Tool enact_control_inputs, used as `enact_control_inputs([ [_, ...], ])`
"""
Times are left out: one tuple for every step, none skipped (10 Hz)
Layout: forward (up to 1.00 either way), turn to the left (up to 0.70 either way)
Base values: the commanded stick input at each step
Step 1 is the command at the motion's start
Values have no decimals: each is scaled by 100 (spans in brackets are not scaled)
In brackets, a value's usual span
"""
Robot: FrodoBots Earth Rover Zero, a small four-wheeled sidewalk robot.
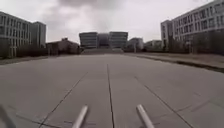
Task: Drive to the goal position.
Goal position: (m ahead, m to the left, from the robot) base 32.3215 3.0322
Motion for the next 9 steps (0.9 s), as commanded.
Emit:
enact_control_inputs([
  [100,0],
  [100,0],
  [100,0],
  [100,0],
  [100,0],
  [100,0],
  [100,0],
  [100,0],
  [100,0],
])
